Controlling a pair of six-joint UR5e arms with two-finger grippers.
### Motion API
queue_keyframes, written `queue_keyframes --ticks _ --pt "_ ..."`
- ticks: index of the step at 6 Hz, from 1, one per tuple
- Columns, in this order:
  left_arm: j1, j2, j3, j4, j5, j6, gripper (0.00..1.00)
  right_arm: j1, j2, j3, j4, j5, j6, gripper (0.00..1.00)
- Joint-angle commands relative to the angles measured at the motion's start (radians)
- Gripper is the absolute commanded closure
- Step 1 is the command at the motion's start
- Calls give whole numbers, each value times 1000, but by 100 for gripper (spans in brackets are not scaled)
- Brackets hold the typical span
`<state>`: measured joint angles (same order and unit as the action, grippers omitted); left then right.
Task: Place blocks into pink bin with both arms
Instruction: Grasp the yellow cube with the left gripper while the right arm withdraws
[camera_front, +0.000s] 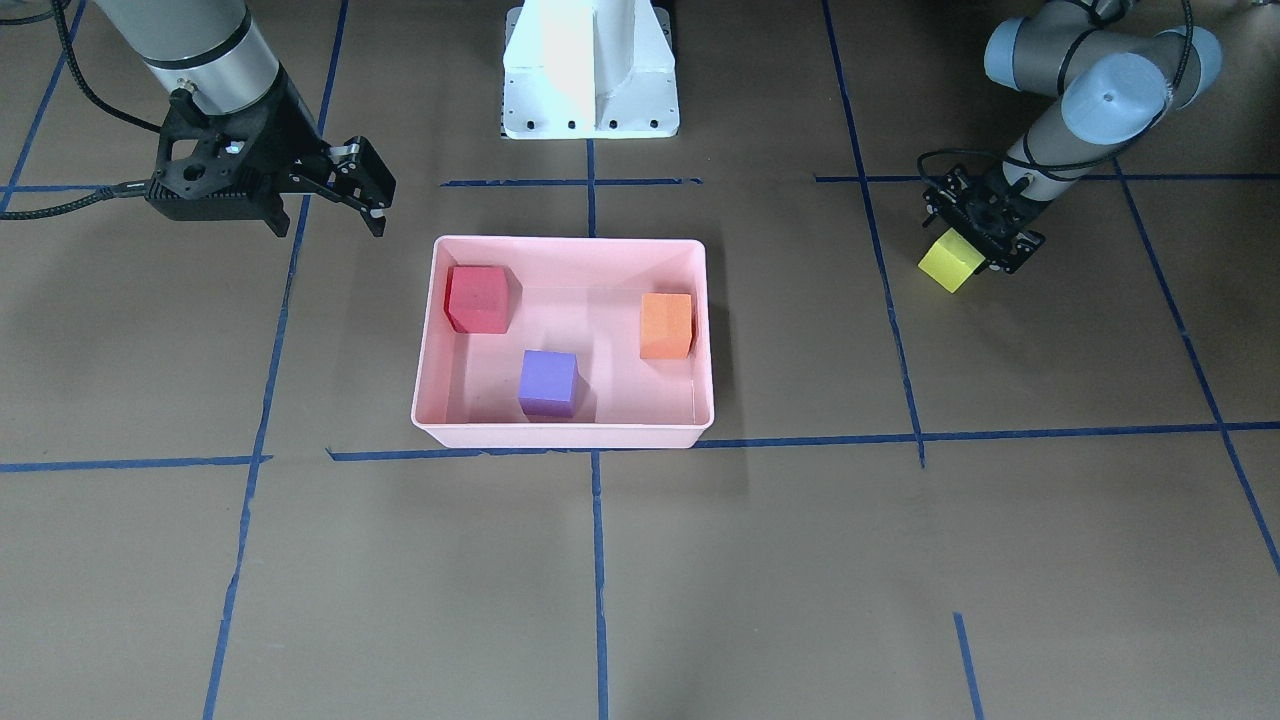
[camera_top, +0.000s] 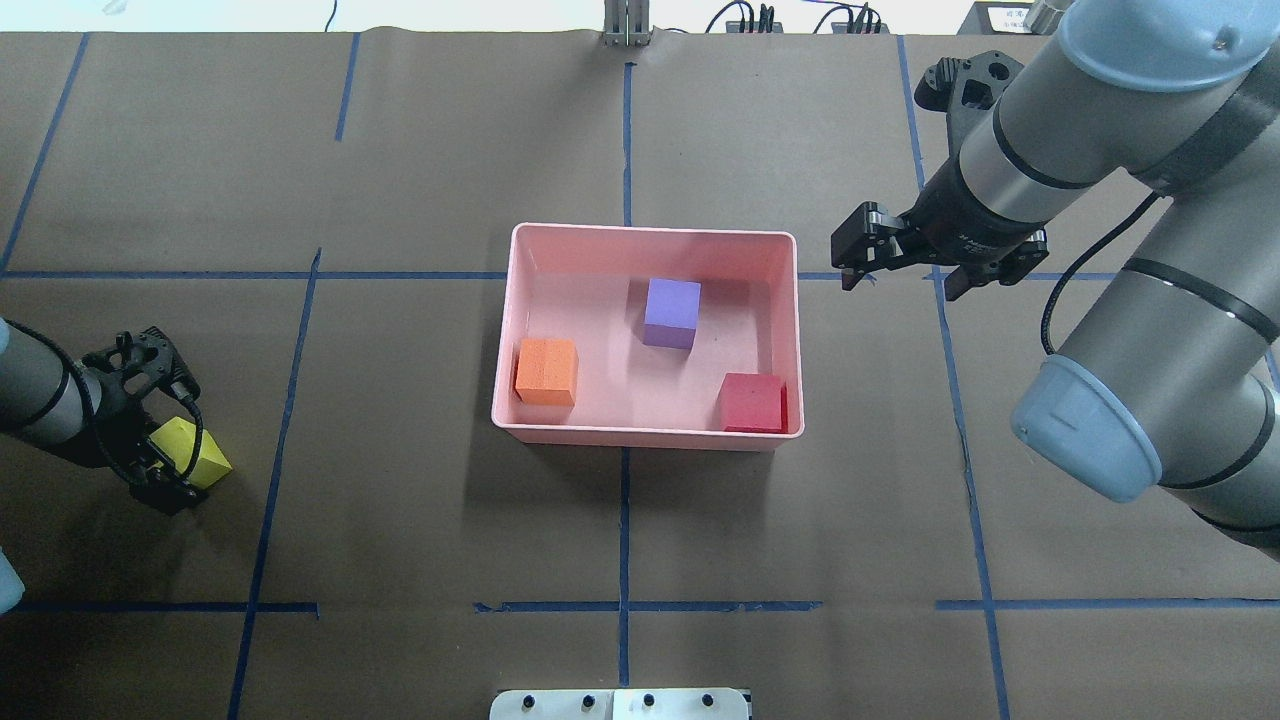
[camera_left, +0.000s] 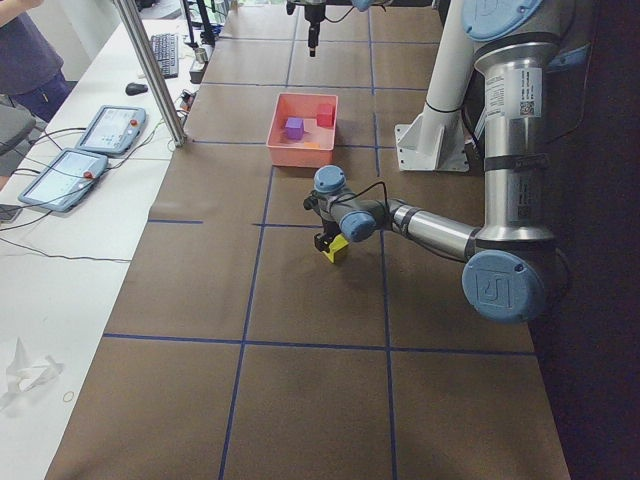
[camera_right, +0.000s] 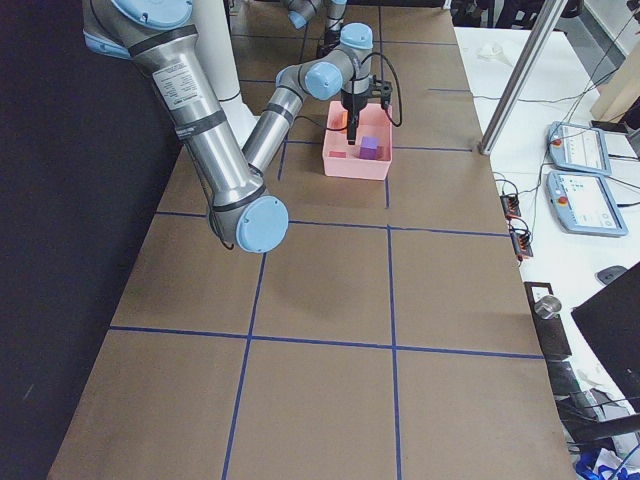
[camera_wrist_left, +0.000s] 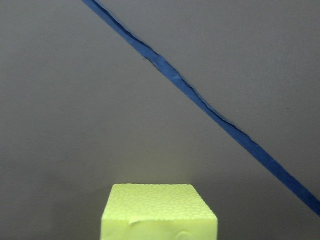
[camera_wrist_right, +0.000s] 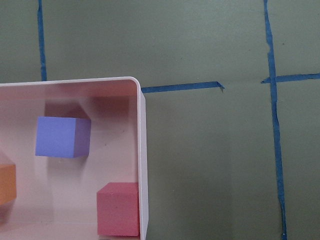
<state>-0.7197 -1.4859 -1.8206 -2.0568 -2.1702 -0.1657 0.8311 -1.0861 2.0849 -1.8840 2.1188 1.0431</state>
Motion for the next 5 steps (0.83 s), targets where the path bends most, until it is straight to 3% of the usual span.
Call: queue_keyframes --ticks 1,2,5 --pt "3 -7 8 3 -2 0 33 11 0 0 2 13 -38 0" --pt "3 -7 -8 3 -2 5 43 52 -3 -5 -4 45 -116 0" --pt "-29 -54 -78 15 3 -3 46 262 -99 -81 -6 194 -595 0"
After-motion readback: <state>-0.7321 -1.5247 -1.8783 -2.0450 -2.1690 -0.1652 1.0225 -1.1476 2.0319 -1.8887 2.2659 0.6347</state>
